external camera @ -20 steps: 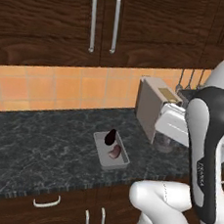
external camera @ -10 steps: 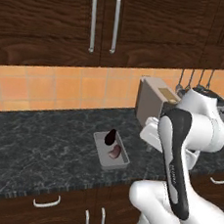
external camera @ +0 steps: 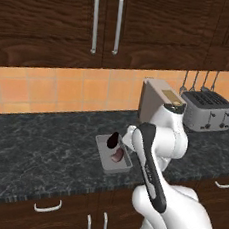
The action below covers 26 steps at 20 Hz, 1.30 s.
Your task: Take the meat container that has the chicken drumstick and place it on the second highest rack of the freezer. Then take the vegetable container that has the potato and avocado and place it on the highest rack of the freezer.
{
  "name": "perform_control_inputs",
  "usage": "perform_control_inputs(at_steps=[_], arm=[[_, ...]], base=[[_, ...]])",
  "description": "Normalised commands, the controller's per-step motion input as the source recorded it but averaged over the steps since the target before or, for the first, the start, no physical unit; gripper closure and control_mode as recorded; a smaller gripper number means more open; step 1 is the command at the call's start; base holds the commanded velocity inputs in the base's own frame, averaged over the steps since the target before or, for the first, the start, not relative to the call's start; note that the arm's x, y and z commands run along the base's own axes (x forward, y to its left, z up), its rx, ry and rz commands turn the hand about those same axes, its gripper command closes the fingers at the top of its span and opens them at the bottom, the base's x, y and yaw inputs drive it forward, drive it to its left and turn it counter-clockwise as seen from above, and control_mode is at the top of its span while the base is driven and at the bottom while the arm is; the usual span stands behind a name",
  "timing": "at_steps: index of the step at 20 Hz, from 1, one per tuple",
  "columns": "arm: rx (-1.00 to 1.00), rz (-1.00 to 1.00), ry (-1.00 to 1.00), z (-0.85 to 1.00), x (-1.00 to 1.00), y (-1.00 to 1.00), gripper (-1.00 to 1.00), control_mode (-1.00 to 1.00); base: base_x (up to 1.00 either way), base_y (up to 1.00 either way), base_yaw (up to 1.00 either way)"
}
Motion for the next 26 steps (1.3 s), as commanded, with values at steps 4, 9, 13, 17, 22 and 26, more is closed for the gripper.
perform_control_inputs(at_steps=[4,9,13,17,22,26], arm=[[0.00,0.00,0.12,-0.83,0.36,0.30,-1.00,-1.00],[0.00,-0.01,0.01,-0.66,0.33,0.13,-1.00,-1.00],[-0.03,-0.10,0.06,-0.39,0.77,0.01,-1.00,-1.00],[-0.03,-0.11,0.12,-0.27,0.46,0.00,-1.00,-1.00],[-0.03,-0.07,0.11,-0.33,0.11,0.00,-1.00,-1.00],[-0.02,-0.04,0.03,-0.39,0.25,0.12,-1.00,-1.00]], base=[[0.00,0.00,0.00],[0.00,0.00,0.00],[0.00,0.00,0.00],[0.00,0.00,0.00],[0.00,0.00,0.00],[0.00,0.00,0.00]])
